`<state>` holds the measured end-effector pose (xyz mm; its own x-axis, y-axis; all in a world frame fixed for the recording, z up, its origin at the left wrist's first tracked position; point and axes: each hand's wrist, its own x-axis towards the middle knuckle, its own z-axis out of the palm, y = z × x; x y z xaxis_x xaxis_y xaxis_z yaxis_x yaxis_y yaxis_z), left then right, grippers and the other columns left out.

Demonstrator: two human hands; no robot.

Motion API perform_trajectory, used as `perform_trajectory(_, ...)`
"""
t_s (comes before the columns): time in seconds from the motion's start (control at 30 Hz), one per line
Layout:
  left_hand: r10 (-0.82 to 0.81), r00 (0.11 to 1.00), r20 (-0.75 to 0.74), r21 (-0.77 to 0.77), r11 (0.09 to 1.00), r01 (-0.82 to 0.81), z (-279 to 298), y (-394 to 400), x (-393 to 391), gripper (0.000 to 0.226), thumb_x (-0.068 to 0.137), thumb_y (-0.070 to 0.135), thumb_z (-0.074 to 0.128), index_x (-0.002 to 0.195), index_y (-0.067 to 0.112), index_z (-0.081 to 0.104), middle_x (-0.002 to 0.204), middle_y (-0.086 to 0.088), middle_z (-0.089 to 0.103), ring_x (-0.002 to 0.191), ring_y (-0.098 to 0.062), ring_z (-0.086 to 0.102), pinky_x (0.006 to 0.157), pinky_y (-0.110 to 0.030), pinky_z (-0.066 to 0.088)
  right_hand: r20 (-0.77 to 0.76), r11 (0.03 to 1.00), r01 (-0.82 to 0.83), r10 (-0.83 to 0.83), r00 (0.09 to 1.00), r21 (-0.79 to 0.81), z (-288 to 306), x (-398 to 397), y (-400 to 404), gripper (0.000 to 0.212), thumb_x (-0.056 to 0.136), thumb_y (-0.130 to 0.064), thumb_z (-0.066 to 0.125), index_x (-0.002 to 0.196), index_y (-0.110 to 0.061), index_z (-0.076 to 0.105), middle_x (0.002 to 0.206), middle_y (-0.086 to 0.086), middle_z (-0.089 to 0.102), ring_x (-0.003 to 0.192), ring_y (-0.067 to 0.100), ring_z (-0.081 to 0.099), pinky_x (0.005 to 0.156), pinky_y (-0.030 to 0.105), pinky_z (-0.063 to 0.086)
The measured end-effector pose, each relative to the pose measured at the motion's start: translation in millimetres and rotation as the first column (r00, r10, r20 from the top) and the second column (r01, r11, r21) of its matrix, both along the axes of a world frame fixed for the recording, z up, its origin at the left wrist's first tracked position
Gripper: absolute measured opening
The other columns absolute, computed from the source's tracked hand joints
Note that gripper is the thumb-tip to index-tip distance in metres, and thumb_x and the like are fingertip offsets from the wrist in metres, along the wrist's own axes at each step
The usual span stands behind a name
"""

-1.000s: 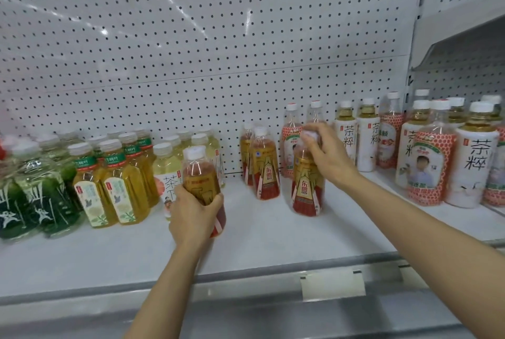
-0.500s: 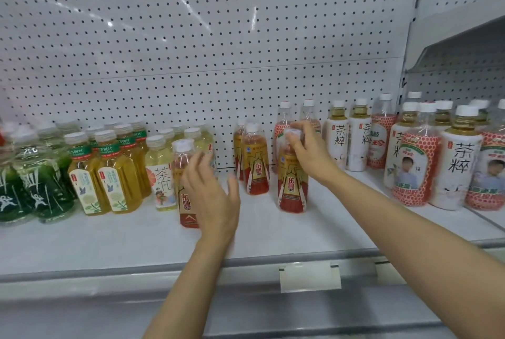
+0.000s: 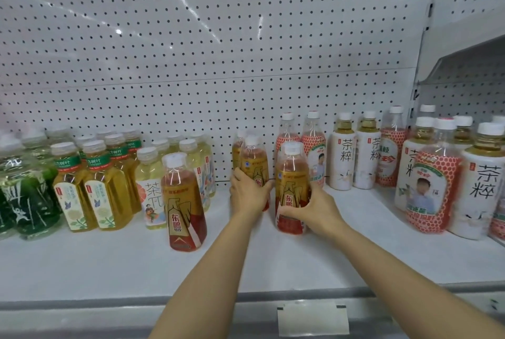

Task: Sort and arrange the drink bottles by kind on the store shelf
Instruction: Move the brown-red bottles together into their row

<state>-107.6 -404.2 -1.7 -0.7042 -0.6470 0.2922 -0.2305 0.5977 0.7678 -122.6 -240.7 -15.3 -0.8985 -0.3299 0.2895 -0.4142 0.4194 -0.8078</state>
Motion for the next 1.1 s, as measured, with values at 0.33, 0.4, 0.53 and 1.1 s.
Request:
perform_trajectory(0.33,0.033,0.998,0.055,-0.012,0.999,-0.033,-8,-14,30,0.077,0.088,0.041,0.069,0.137,0.005,0.022,0.135,-0.017,0.047,0.118,-0.036,0.057,0.091,-0.045,0.052,-0.031,0.989,0.143,-0.142,0.989,0.036,6,-54,-61,0.077,0.065,-0.042,0.086,0.125,-0.011,0.049,0.116,0.006,0.064,0.106,0.025,0.063,0.086,0.036,0.053)
perform_trajectory(0.4,0.022,0.999,0.047,-0.02,1.0,-0.021,-10,-15,41,0.08,0.09,0.04,0.067,0.14,0.005,0.017,0.138,-0.018,0.046,0.12,-0.037,0.056,0.092,-0.046,0.052,-0.069,0.975,0.206,-0.2,0.977,0.085,10,-56,-72,0.084,0.064,-0.047,0.085,0.129,-0.011,0.045,0.117,0.007,0.064,0.106,0.027,0.063,0.083,0.036,0.053)
perform_trajectory(0.53,0.031,0.999,0.032,-0.039,0.999,-0.03,-11,-17,57,0.089,0.091,0.04,0.065,0.147,0.001,0.008,0.147,-0.022,0.037,0.128,-0.037,0.05,0.096,-0.043,0.047,-0.127,0.953,0.298,-0.291,0.948,0.047,8,-50,-93,0.101,0.065,-0.045,0.085,0.14,-0.012,0.027,0.117,0.007,0.064,0.103,0.029,0.065,0.074,0.035,0.051)
perform_trajectory(1.1,0.01,1.0,-0.015,0.005,1.0,-0.01,-20,-25,62,0.09,0.089,0.044,0.066,0.149,0.016,0.005,0.152,-0.014,0.034,0.133,-0.031,0.047,0.103,-0.047,0.048,0.068,0.99,0.138,-0.137,0.988,-0.018,12,-73,-129,0.066,0.079,-0.023,0.076,0.131,-0.006,0.038,0.127,0.012,0.057,0.117,0.029,0.057,0.092,0.039,0.049)
